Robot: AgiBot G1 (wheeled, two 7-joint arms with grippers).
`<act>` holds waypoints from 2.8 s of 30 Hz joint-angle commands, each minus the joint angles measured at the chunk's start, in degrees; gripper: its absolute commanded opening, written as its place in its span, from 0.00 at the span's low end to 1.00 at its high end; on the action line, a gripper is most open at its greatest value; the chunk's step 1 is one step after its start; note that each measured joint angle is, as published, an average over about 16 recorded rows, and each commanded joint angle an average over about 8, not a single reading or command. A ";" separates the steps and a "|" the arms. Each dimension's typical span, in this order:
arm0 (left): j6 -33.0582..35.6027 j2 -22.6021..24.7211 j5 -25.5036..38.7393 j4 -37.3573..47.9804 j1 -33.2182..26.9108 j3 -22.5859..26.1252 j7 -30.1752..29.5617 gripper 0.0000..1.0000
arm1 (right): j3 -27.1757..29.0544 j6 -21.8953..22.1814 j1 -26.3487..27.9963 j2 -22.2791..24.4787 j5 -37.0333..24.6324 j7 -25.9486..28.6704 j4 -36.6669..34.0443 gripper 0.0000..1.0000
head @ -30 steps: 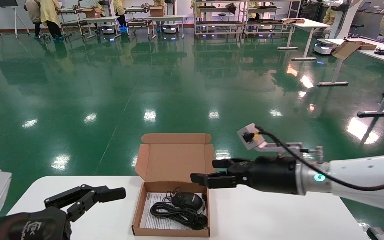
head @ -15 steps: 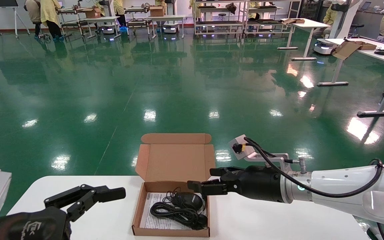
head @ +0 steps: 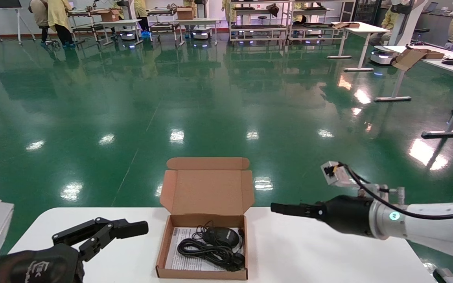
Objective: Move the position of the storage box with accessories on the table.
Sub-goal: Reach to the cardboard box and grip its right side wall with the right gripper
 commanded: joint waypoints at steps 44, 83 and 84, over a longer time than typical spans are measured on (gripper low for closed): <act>0.00 0.00 0.00 0.00 0.00 0.00 0.00 1.00 | -18.89 17.50 -9.99 -7.86 -9.30 39.94 23.21 1.00; 0.00 0.00 0.00 0.00 0.00 0.00 0.00 1.00 | -28.07 18.60 -10.44 -7.62 -2.82 40.98 23.06 0.00; 0.00 0.00 0.00 0.00 0.00 0.00 0.00 1.00 | -28.21 18.57 -10.47 -7.62 -2.65 40.88 23.02 0.00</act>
